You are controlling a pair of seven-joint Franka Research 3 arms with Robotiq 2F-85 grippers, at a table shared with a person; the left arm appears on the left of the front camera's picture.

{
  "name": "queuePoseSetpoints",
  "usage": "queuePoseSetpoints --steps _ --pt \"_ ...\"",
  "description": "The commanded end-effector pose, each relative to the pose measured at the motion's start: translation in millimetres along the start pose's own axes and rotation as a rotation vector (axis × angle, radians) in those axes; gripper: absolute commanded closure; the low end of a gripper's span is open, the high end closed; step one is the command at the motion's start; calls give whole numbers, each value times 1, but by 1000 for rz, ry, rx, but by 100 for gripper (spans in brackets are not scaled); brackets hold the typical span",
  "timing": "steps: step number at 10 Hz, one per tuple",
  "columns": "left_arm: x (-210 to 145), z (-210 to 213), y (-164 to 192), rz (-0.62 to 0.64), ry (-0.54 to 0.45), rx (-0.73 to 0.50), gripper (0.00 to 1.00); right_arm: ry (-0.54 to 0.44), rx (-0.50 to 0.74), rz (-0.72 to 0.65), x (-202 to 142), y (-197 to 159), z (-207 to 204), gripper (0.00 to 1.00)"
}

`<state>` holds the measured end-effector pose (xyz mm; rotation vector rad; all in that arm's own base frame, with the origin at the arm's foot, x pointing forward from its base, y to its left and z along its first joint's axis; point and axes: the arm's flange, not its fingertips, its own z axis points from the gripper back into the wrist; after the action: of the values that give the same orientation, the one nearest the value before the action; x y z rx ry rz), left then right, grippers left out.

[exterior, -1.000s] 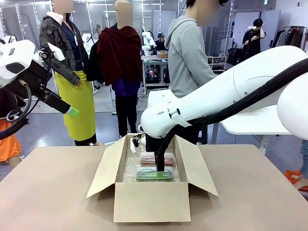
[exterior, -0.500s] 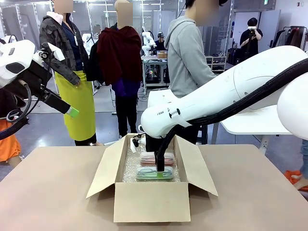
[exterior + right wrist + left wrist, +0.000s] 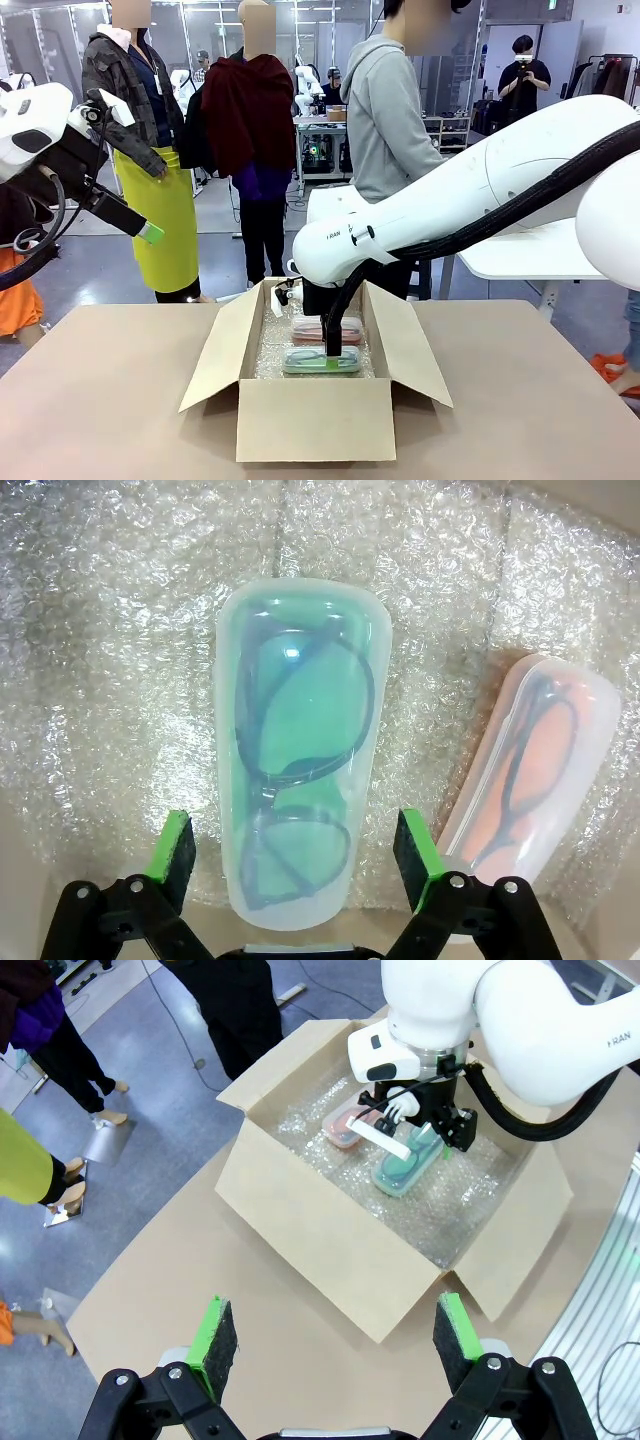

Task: Pack the glasses set securely to prepare it for shipping.
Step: Position the Package Box on the left side of the table.

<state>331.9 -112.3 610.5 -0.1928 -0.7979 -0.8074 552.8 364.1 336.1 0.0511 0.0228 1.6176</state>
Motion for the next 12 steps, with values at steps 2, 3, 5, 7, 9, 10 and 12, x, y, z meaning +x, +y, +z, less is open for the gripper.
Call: queuePoseSetpoints --steps 2,3,5,7,9,10,12 --pt "0 2 1 -4 -4 2 0 0 0 0 0 0 0 0" --pt "0 0 0 0 0 0 0 -62 -1 -74 -3 2 22 0" --pt "2 -24 12 84 70 -11 0 -114 -37 -118 -20 22 70 0" --pt "-3 -37 25 216 89 -111 0 -209 -77 -183 -61 46 117 0" --pt "-13 -54 33 297 68 -152 0 -314 -125 -283 -105 67 146 0" --pt "-20 -63 39 343 64 -206 0 -356 -149 -333 -124 82 157 0" --pt "-35 -82 44 387 38 -264 0 -454 -223 -464 -162 121 169 0"
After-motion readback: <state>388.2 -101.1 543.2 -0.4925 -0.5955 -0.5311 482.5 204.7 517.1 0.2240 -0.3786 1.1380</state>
